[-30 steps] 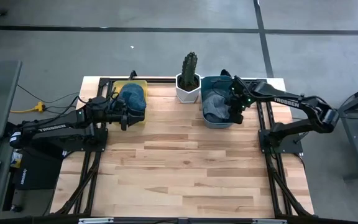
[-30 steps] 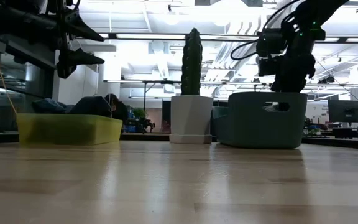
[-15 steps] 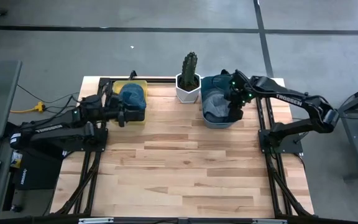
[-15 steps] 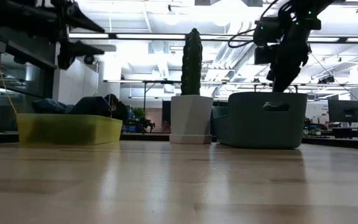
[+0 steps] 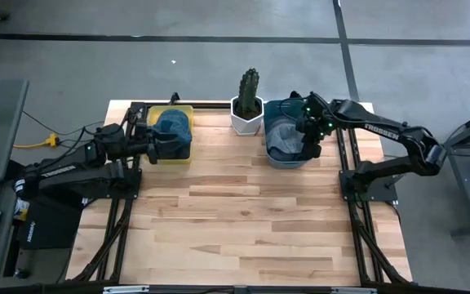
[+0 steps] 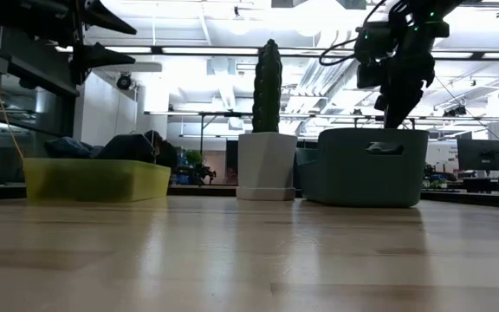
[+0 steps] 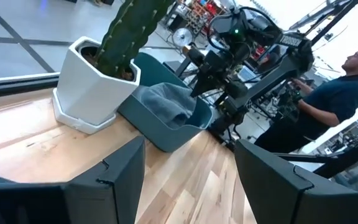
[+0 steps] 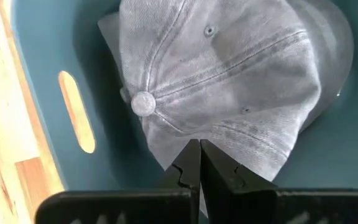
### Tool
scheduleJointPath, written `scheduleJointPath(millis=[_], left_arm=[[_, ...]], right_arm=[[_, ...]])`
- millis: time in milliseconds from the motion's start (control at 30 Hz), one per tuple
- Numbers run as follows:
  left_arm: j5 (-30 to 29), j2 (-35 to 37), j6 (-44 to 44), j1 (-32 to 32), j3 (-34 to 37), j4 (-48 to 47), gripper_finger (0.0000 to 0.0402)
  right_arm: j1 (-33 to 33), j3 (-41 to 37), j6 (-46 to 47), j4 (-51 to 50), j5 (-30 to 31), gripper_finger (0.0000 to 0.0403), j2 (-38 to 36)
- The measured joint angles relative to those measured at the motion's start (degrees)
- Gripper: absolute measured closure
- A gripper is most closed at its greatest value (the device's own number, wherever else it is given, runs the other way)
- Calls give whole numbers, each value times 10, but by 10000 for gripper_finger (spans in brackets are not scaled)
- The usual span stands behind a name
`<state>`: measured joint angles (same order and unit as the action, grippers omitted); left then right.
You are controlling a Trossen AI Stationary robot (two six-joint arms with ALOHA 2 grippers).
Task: Pick & Place hat
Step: Return to Home Position
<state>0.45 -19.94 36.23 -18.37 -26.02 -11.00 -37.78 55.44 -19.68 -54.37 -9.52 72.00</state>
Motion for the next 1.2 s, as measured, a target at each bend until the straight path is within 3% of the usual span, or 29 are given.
scheduleJointPath(millis=[200,333,633,767,1033,1200], left_arm=[[1,26,2,0,0,-29,177],[3,64,6,0,0,-108,177],[-25,191,1,0,31,-145,177],[-10,195,16,0,81,-100,177],[16,190,77,0,241,172,177],[4,188,63,0,249,163,177]], right_arm=[[0,0,38,-21,-30,403,-68],[0,0,75,-38,-66,403,-153],[0,-11,187,-14,-71,403,-346],[7,-88,260,53,-88,403,-421],[54,-254,377,278,-74,403,-472],[109,-357,446,489,-62,403,-443]])
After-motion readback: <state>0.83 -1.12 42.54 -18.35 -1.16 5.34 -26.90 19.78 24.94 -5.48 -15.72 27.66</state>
